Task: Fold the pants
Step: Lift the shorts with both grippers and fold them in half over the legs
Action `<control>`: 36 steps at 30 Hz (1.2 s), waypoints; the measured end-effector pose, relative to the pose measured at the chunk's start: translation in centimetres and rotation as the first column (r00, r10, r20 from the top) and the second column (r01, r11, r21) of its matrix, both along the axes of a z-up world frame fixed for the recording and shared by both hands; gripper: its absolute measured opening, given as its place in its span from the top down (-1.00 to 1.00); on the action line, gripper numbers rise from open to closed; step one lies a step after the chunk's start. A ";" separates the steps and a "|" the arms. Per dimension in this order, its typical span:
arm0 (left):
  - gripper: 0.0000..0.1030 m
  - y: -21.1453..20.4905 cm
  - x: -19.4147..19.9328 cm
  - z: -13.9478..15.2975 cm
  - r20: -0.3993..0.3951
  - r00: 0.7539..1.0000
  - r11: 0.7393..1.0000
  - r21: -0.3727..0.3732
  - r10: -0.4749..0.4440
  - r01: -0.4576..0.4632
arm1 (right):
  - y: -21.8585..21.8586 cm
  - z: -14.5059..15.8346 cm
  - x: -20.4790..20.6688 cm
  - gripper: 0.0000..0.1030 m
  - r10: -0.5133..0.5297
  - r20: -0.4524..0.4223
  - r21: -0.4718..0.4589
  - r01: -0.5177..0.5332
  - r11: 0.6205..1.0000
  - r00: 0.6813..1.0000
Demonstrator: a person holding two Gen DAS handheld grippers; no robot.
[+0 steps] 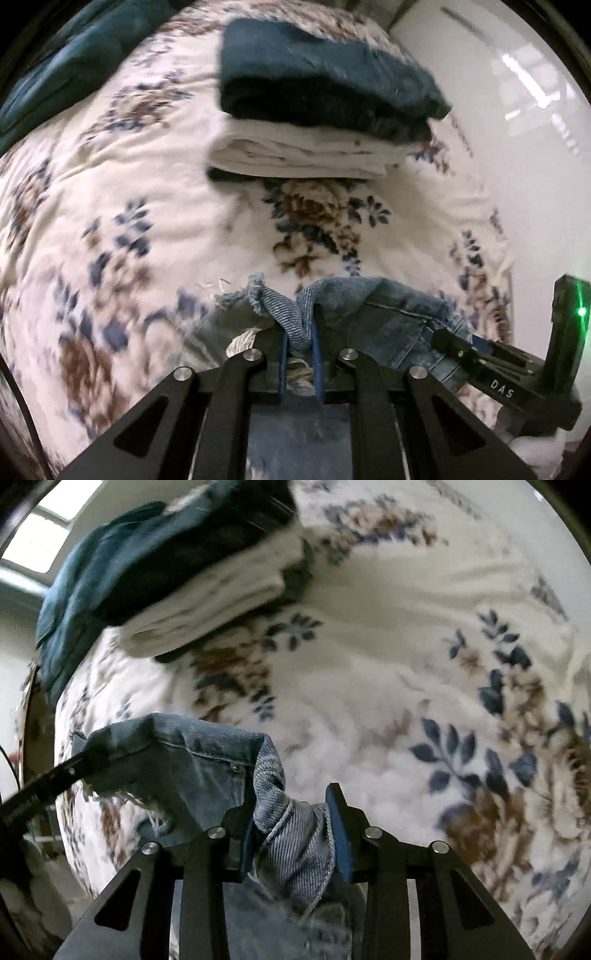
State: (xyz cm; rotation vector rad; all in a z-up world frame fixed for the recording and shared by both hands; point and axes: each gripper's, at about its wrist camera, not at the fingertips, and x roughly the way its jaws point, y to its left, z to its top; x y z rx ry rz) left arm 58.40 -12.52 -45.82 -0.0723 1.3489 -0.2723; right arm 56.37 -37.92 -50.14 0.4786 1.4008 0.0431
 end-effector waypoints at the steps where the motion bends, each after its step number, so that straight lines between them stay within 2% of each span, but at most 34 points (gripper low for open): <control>1: 0.84 0.5 -1.2 0.7 0.003 1.000 1.000 -0.010 0.010 -0.010 | 0.3 1.3 -1.1 0.28 0.018 0.017 -0.004 -0.018 1.000 1.000; 4: 0.84 1.5 -5.6 2.8 -0.011 0.999 0.998 -0.031 0.052 -0.053 | 1.1 4.5 -4.7 0.28 0.060 0.046 0.007 -0.060 0.998 0.997; 5: 0.84 2.2 -7.3 3.5 -0.020 0.998 0.997 -0.027 0.067 -0.067 | 1.1 4.5 -4.7 0.28 0.060 0.046 0.007 -0.060 0.998 0.997; 6: 0.84 2.5 -8.8 3.8 -0.032 0.997 0.997 -0.028 0.077 -0.078 | 2.0 5.9 -7.3 0.28 0.095 0.053 0.004 -0.095 0.995 0.994; 11: 0.84 5.0 -17.5 4.0 -0.142 0.981 0.991 -0.008 0.133 -0.136 | 5.1 6.8 -14.4 0.28 0.198 0.005 -0.005 -0.198 0.980 0.980; 14: 0.84 5.9 -22.7 2.0 -0.226 0.961 0.987 0.015 0.159 -0.159 | 6.6 5.4 -18.8 0.28 0.256 -0.065 -0.006 -0.257 0.966 0.965; 16: 0.84 6.1 -24.7 0.2 -0.274 0.948 0.986 0.024 0.162 -0.162 | 7.4 3.8 -21.3 0.28 0.303 -0.108 -0.027 -0.307 0.951 0.947; 19: 0.83 6.1 -27.7 -4.1 -0.354 0.924 0.989 0.062 0.144 -0.131 | 8.1 0.2 -24.4 0.19 0.355 -0.229 -0.030 -0.371 0.928 0.906; 21: 0.79 6.4 -29.5 -7.7 -0.421 0.896 0.990 0.085 0.141 -0.116 | 8.0 -2.5 -26.2 0.00 0.371 -0.316 -0.009 -0.394 0.919 0.873; 22: 0.76 6.5 -29.8 -8.5 -0.435 0.889 0.989 0.097 0.143 -0.112 | 7.8 -3.5 -26.9 -0.06 0.381 -0.350 0.004 -0.406 0.914 0.856; 24: 0.75 7.4 -31.0 -10.2 -0.471 0.868 0.987 0.093 0.157 -0.128 | 7.0 -5.3 -28.6 -0.34 0.388 -0.425 0.049 -0.408 0.912 0.818; 25: 0.66 7.9 -31.5 -10.5 -0.480 0.862 0.987 0.090 0.163 -0.136 | 6.4 -5.5 -29.1 -0.41 0.379 -0.436 0.064 -0.392 0.918 0.816; 26: 0.54 8.8 -32.2 -10.5 -0.485 0.858 0.986 0.078 0.169 -0.150 | 5.7 -5.3 -29.6 -0.50 0.368 -0.435 0.082 -0.370 0.925 0.822; 29: 0.29 11.1 -33.7 -10.0 -0.510 0.836 0.978 0.064 0.202 -0.198 | 2.7 -4.0 -29.9 -0.52 0.289 -0.423 0.102 -0.272 0.957 0.859; 31: 0.27 12.4 -33.7 -9.4 -0.511 0.827 0.970 0.072 0.235 -0.232 | 0.2 -3.0 -29.2 -0.52 0.185 -0.393 0.123 -0.148 0.981 0.901; 34: 0.26 13.2 -30.9 -8.3 -0.464 0.842 0.957 0.044 0.274 -0.288 | -2.8 -3.0 -26.5 -0.52 0.044 -0.337 0.162 0.012 0.987 0.941; 36: 0.25 13.0 -27.3 -8.3 -0.418 0.863 0.950 0.003 0.284 -0.311 | -4.3 -4.2 -24.4 -0.52 -0.029 -0.308 0.190 0.091 0.977 0.951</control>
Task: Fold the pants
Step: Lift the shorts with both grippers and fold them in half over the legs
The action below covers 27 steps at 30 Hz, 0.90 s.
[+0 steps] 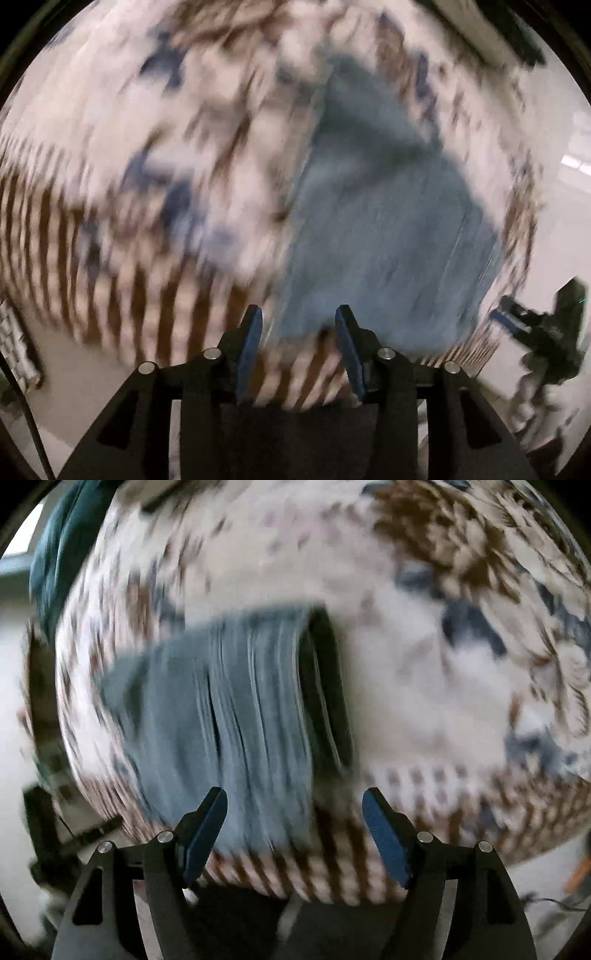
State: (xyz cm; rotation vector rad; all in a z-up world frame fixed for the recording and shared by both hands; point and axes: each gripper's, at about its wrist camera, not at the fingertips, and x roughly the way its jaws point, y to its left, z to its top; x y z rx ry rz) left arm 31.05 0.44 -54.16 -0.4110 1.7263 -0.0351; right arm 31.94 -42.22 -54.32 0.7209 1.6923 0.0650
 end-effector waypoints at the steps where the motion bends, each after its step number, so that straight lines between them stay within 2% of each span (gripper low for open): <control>1: 0.25 -0.4 2.0 -0.4 0.025 1.000 1.000 -0.005 0.004 -0.004 | -0.8 -0.8 1.2 -0.52 -0.040 0.010 0.009 0.040 0.999 0.999; 3: 0.25 -1.1 5.2 -1.5 0.047 0.999 1.000 -0.010 0.008 -0.008 | -1.8 -2.6 2.9 -0.46 -0.109 0.004 0.023 0.109 0.994 0.994; 4: 0.25 -1.5 6.5 -2.2 0.045 0.999 1.000 -0.019 0.012 -0.011 | -2.0 -3.2 3.1 -0.33 -0.139 0.011 0.030 0.139 0.990 0.990; 5: 0.25 -2.2 8.2 -3.1 0.048 0.999 0.999 -0.048 0.016 -0.013 | -2.5 -3.5 3.5 0.12 -0.158 0.011 0.026 0.158 0.987 0.987; 6: 0.25 -2.9 9.2 -3.9 0.048 0.999 0.998 -0.060 0.007 -0.004 | -3.0 -3.7 4.1 0.43 -0.170 0.015 0.030 0.170 0.985 0.985; 7: 0.26 -3.2 9.9 -4.4 0.051 0.999 0.998 -0.056 0.003 0.000 | -3.3 -3.4 4.4 0.47 -0.178 0.043 0.019 0.177 0.984 0.983; 9: 0.51 -3.4 11.4 -5.3 0.102 0.995 0.999 -0.028 -0.014 0.017 | -3.7 -2.1 5.1 0.77 -0.162 0.110 -0.020 0.165 0.986 0.981; 10: 0.71 -3.6 11.6 -5.2 0.115 0.993 1.000 -0.013 -0.027 0.029 | -3.6 -1.4 5.8 0.77 -0.156 0.138 -0.033 0.162 0.986 0.978; 12: 0.75 -3.7 12.3 -5.3 0.135 0.989 0.998 0.043 -0.060 0.055 | -3.7 -1.2 6.3 0.78 -0.145 0.153 -0.069 0.157 0.985 0.978; 14: 0.75 -2.6 12.8 -5.8 0.127 0.992 0.998 0.056 -0.025 0.018 | -4.3 -2.6 6.6 0.78 -0.139 0.126 -0.087 0.151 0.985 0.982; 17: 0.73 -0.9 12.4 -5.8 0.099 0.994 0.999 -0.005 0.048 -0.047 | -4.3 -3.4 6.7 0.73 -0.125 0.090 -0.041 0.129 0.991 0.988; 18: 0.72 -0.3 11.8 -5.1 0.097 0.993 0.998 -0.033 0.065 -0.062 | -4.6 -3.2 6.3 0.52 -0.132 0.078 -0.024 0.134 0.991 0.988; 19: 0.62 0.0 11.5 -4.8 0.098 0.993 0.997 -0.039 0.071 -0.067 | -5.0 -2.5 5.5 0.40 -0.145 0.071 0.003 0.146 0.989 0.987; 21: 0.45 1.0 9.1 -3.3 0.097 0.992 0.995 -0.062 0.083 -0.077 | -5.5 -1.4 3.7 -0.08 -0.157 0.066 0.015 0.156 0.988 0.985; 23: 0.24 1.3 6.5 -2.8 0.084 0.994 0.997 -0.055 0.063 -0.058 | -5.2 -0.9 1.8 -0.28 -0.146 0.040 0.027 0.145 0.989 0.989; 26: 0.23 -0.1 3.0 -3.9 0.018 1.000 0.999 -0.045 -0.009 0.010 | -3.6 -1.5 -1.7 -0.28 -0.086 -0.026 0.090 0.088 0.992 0.996; 27: 0.23 -0.9 2.0 -4.9 -0.008 0.999 0.999 -0.032 -0.040 0.039 | -2.8 -2.2 -3.0 -0.16 -0.049 -0.044 0.073 0.052 0.996 0.998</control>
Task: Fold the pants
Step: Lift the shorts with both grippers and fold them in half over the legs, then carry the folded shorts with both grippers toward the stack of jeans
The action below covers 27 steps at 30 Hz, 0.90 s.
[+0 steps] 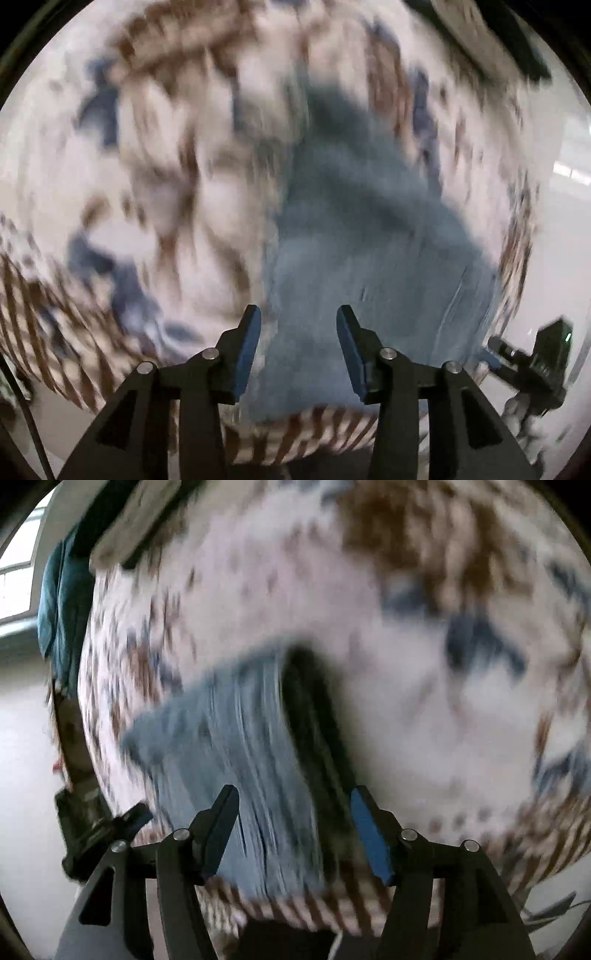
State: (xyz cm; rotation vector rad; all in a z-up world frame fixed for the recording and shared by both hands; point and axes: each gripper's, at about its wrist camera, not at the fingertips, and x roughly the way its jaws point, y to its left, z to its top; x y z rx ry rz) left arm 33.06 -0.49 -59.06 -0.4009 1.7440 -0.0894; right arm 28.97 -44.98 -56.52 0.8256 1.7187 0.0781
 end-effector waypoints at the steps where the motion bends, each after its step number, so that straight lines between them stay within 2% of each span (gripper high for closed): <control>1: 0.23 -0.6 -0.8 -0.9 -0.022 1.000 1.000 0.022 -0.022 0.022 | 0.4 -0.7 -0.7 0.00 0.038 -0.019 -0.036 -0.039 0.999 0.999; 2: 0.23 -1.2 -1.9 -1.8 -0.039 0.999 0.999 0.038 -0.036 0.038 | 0.5 -1.5 -1.3 0.13 0.063 -0.042 -0.074 -0.066 0.995 0.997; 4: 0.23 -1.2 -2.9 -3.1 -0.058 0.998 0.999 0.036 -0.022 0.024 | -0.3 -3.3 -2.2 0.12 0.018 -0.078 -0.066 -0.023 0.998 0.997; 7: 0.23 0.2 -2.9 -2.9 -0.024 0.997 0.997 -0.034 0.073 -0.074 | -1.1 -3.2 -1.9 -0.14 -0.032 -0.036 0.012 0.032 0.999 0.999; 9: 0.22 1.6 -2.1 -1.9 0.045 0.989 0.986 -0.098 0.139 -0.134 | -1.5 -2.2 -1.2 -0.57 -0.022 0.023 0.008 0.022 1.000 0.999; 12: -0.42 2.3 -0.6 -1.0 0.163 0.971 0.971 -0.193 0.176 -0.144 | -1.5 -2.3 0.2 -0.69 0.014 0.074 0.036 -0.017 0.999 0.997; 13: -0.53 2.3 -0.1 -1.1 0.176 0.968 0.966 -0.218 0.179 -0.139 | -1.3 -2.9 0.8 -0.69 0.028 0.073 0.056 -0.032 0.998 0.997; 15: -0.53 1.8 1.5 -2.7 0.145 0.973 0.953 -0.273 0.178 -0.134 | -0.6 -4.7 2.2 -0.70 0.066 0.065 0.095 -0.072 0.993 0.996; 17: -0.53 1.4 2.8 -4.0 0.114 0.974 0.926 -0.349 0.195 -0.144 | -0.3 -5.9 3.3 -0.77 0.093 0.066 0.120 -0.101 0.988 0.993; 18: -0.53 0.6 3.4 -4.3 0.112 0.975 0.926 -0.350 0.193 -0.144 | 0.1 -6.3 4.0 -0.77 0.105 0.081 0.138 -0.116 0.984 0.991; 22: -0.49 -2.1 5.4 -3.1 0.171 0.976 0.907 -0.417 0.134 -0.051 | 1.3 -5.0 5.2 -0.71 0.100 0.213 0.242 -0.152 0.958 0.972; 23: -0.50 -3.1 5.5 -2.8 0.192 0.976 0.908 -0.418 0.106 -0.016 | 1.8 -4.8 5.5 -0.71 0.131 0.234 0.229 -0.185 0.956 0.963; 24: -0.50 -4.2 5.7 -2.9 0.207 0.977 0.928 -0.370 0.051 0.030 | 2.5 -5.1 5.7 -0.68 0.174 0.234 0.192 -0.221 0.956 0.957; 25: -0.49 -4.1 5.8 -3.3 0.202 0.979 0.936 -0.348 0.025 0.048 | 2.8 -6.1 5.9 -0.67 0.185 0.209 0.184 -0.225 0.957 0.960; 27: -0.44 -4.3 5.9 -5.0 0.168 0.985 0.937 -0.349 0.036 0.026 | 2.8 -7.2 6.1 -0.67 0.164 0.195 0.197 -0.203 0.959 0.967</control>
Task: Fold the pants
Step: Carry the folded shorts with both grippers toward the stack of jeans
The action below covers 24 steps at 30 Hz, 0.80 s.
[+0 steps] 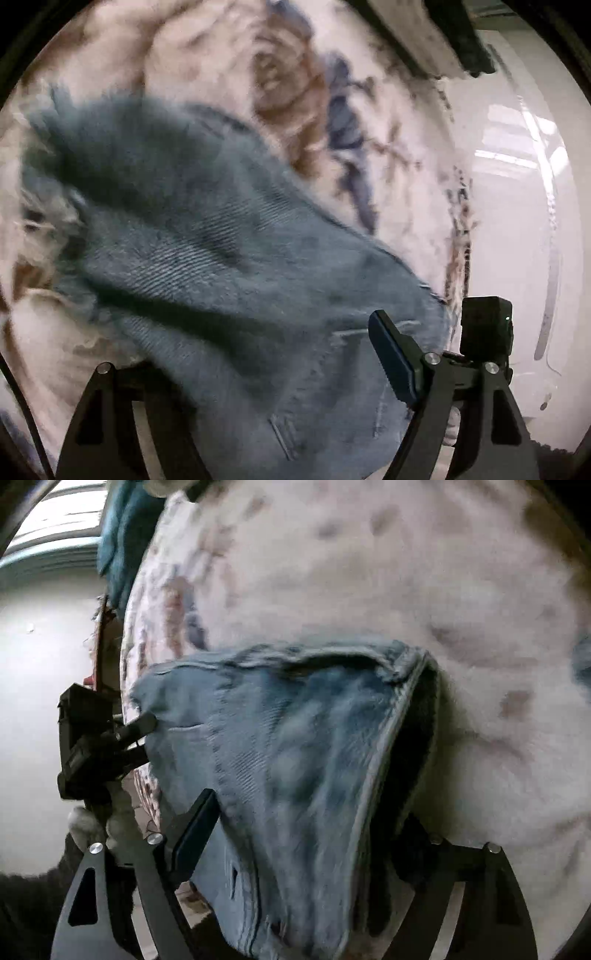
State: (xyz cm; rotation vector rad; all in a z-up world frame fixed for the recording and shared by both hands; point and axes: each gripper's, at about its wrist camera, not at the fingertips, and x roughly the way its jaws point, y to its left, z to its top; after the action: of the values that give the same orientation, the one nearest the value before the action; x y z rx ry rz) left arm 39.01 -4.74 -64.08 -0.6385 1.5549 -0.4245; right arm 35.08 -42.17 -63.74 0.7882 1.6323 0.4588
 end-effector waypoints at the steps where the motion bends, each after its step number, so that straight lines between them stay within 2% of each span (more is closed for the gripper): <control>1: -0.36 0.5 0.0 -0.1 -0.005 1.000 1.000 -0.017 0.024 -0.024 | 0.1 -0.1 0.3 -0.66 -0.013 0.002 0.001 0.013 1.000 1.000; 2: -0.19 0.9 -0.1 0.1 -0.003 0.999 0.999 -0.034 0.042 -0.042 | 0.3 0.1 0.6 -0.62 -0.026 0.010 -0.001 0.026 1.000 1.000; 3: 0.00 0.7 0.2 0.2 0.000 0.999 0.998 -0.044 0.051 -0.051 | 0.6 0.7 0.9 -0.35 -0.026 0.031 -0.033 0.027 0.999 0.999; 4: 0.43 0.8 0.1 0.6 0.004 0.999 0.998 -0.046 0.048 -0.048 | 0.9 1.2 0.8 -0.15 -0.020 0.049 -0.059 0.023 0.998 0.999; 5: 0.63 0.8 0.0 1.2 0.017 0.999 0.998 -0.043 0.035 -0.034 | 1.2 1.8 0.7 0.15 -0.025 0.071 -0.075 0.030 0.997 0.997; 7: 0.74 0.4 -0.4 2.5 0.051 0.999 1.000 -0.011 0.005 -0.005 | 1.5 3.0 0.6 0.26 -0.025 0.097 -0.110 0.036 0.993 0.995; 10: 0.80 0.3 -0.5 4.0 0.077 0.997 1.000 0.007 -0.023 0.022 | 2.5 4.8 0.1 0.38 -0.027 0.131 -0.153 0.047 0.987 0.991; 13: 0.85 0.3 -0.6 5.9 0.109 0.993 0.999 0.014 -0.045 0.044 | 2.2 7.9 -0.6 0.43 -0.044 0.174 -0.169 0.074 0.983 0.984; 16: 0.85 0.6 -0.7 8.1 0.138 0.988 0.998 0.005 -0.065 0.065 | 1.5 10.9 -0.9 0.47 -0.069 0.210 -0.172 0.107 0.979 0.975; 20: 0.85 0.6 0.4 11.4 0.172 0.984 0.998 -0.028 -0.049 0.055 | 1.4 15.2 0.0 0.49 -0.099 0.254 -0.166 0.144 0.976 0.962; 24: 0.85 0.7 3.0 16.8 0.236 0.971 0.998 -0.056 -0.021 0.035 | 1.3 20.1 2.3 0.49 -0.113 0.304 -0.160 0.168 0.973 0.946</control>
State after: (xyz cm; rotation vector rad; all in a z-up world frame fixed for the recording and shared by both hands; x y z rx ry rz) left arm 42.00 -4.01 -47.28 -0.5900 1.3301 -0.5494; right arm 37.39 -40.87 -43.66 0.6582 1.3111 0.3009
